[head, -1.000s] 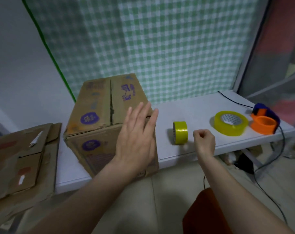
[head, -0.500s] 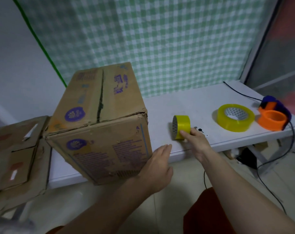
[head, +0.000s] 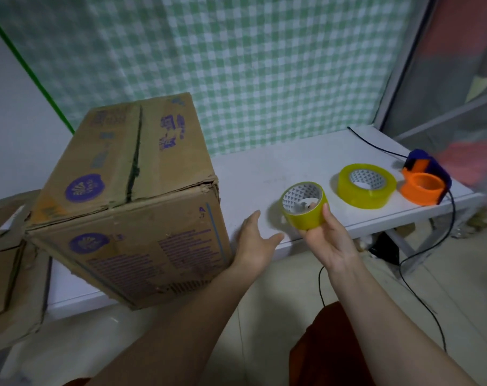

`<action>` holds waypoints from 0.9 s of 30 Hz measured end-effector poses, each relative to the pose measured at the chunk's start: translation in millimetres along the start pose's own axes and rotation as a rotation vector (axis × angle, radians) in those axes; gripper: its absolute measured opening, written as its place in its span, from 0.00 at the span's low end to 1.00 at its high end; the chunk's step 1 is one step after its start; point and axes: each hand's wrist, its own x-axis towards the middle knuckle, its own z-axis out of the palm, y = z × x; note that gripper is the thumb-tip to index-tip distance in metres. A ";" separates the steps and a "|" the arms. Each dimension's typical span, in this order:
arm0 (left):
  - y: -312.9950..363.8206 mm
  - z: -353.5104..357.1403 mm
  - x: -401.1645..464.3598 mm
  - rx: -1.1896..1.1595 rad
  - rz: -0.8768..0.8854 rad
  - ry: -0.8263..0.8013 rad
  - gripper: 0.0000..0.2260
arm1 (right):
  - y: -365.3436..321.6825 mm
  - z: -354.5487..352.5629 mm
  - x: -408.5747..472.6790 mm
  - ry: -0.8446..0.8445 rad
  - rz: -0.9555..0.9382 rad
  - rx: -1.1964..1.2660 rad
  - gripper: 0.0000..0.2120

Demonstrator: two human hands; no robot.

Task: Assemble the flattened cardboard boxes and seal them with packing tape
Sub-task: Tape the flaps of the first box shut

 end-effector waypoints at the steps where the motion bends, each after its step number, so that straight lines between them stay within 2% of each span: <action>1: 6.5 0.6 -1.5 -0.064 -0.001 0.012 0.34 | 0.8 6.3 -2.6 -0.022 0.006 0.014 0.48; 4: 26.0 0.9 -8.6 -0.320 0.024 0.112 0.22 | 3.5 28.7 -11.2 -0.085 0.002 0.012 0.32; 6: 39.0 -2.9 -15.7 -0.481 0.053 0.222 0.07 | 3.0 46.1 -17.2 -0.119 -0.019 -0.002 0.31; 7: 46.5 -6.5 -19.2 -0.523 0.066 0.277 0.05 | 1.7 55.0 -19.5 -0.135 -0.034 -0.004 0.33; 9: 60.3 -15.8 -22.8 -0.585 0.103 0.333 0.11 | -1.8 75.4 -25.5 -0.183 -0.065 -0.030 0.37; 10: 70.2 -21.7 -27.3 -0.629 0.128 0.333 0.11 | -4.7 87.2 -30.6 -0.222 -0.087 -0.063 0.34; 12: 92.0 -34.3 -39.3 -0.736 0.169 0.319 0.09 | -14.8 104.8 -41.5 -0.280 -0.141 -0.218 0.22; 14: 113.8 -47.0 -53.8 -0.819 0.204 0.295 0.07 | -26.8 118.1 -55.0 -0.318 -0.178 -0.441 0.15; 15: 123.0 -52.8 -60.7 -0.835 0.231 0.278 0.06 | -30.3 122.9 -60.2 -0.304 -0.204 -0.532 0.13; 17: 139.3 -65.6 -76.0 -0.844 0.290 0.233 0.05 | -31.4 132.1 -64.9 -0.135 -0.294 -0.626 0.12; 18: 145.7 -72.7 -83.0 -0.836 0.312 0.206 0.05 | -28.9 138.7 -66.6 -0.057 -0.347 -0.624 0.12; 19: 150.0 -79.7 -89.0 -0.822 0.333 0.172 0.05 | -25.1 147.1 -69.5 -0.052 -0.382 -0.614 0.13; 21: 152.1 -94.9 -99.1 -0.771 0.378 0.107 0.06 | -16.6 165.7 -78.6 -0.223 -0.357 -0.545 0.19; 23: 148.0 -111.9 -106.4 -0.698 0.411 0.076 0.08 | -11.0 185.5 -89.6 -0.401 -0.274 -0.457 0.15; 24: 144.4 -121.1 -109.4 -0.667 0.415 0.071 0.09 | -7.4 194.9 -93.4 -0.432 -0.242 -0.427 0.12; 26: 137.3 -140.2 -116.2 -0.616 0.402 0.067 0.09 | 3.1 210.3 -94.0 -0.388 -0.249 -0.481 0.05; 27: 133.5 -149.6 -119.1 -0.602 0.389 0.063 0.09 | 10.8 216.7 -93.1 -0.349 -0.282 -0.531 0.08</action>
